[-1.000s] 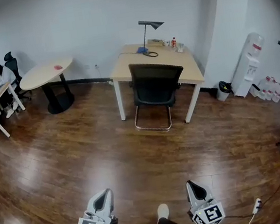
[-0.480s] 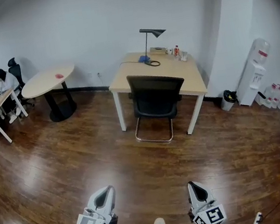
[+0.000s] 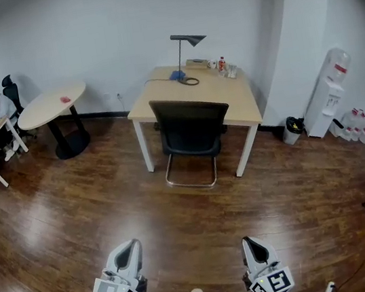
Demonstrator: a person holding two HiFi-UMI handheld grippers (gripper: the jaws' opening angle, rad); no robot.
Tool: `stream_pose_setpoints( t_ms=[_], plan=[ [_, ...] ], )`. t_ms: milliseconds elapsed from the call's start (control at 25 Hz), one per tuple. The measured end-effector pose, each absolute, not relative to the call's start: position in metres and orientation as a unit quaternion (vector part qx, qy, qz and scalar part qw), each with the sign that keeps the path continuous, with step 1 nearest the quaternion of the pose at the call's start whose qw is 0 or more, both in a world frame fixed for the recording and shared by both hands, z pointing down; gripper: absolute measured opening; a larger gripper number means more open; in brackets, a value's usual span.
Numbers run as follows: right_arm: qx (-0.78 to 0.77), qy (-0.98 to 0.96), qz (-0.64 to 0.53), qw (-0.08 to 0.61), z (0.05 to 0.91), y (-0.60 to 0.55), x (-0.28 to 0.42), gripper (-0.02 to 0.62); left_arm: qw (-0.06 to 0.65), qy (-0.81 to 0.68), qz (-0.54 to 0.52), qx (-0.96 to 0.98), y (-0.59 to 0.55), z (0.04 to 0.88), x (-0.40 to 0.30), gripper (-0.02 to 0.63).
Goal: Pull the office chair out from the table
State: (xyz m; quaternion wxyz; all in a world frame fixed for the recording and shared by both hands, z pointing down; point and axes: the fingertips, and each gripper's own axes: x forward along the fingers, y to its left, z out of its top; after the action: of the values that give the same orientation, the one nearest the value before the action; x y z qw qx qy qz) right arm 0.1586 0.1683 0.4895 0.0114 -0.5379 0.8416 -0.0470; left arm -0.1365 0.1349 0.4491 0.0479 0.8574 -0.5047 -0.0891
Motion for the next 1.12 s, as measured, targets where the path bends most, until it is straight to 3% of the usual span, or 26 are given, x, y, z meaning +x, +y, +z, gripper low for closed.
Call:
stream_pose_setpoints(
  t_ms=[800, 1120],
  plan=[
    [-0.588, 0.807, -0.06, 0.004, 0.504, 0.063, 0.188, 0.014, 0.072, -0.49, -0.098, 0.863, 0.0, 0.466, -0.134, 0.002],
    [-0.592, 0.804, -0.056, 0.013, 0.491, -0.002, 0.168, 0.014, 0.067, -0.483, -0.101, 0.867, -0.071, 0.458, -0.147, 0.002]
  ],
)
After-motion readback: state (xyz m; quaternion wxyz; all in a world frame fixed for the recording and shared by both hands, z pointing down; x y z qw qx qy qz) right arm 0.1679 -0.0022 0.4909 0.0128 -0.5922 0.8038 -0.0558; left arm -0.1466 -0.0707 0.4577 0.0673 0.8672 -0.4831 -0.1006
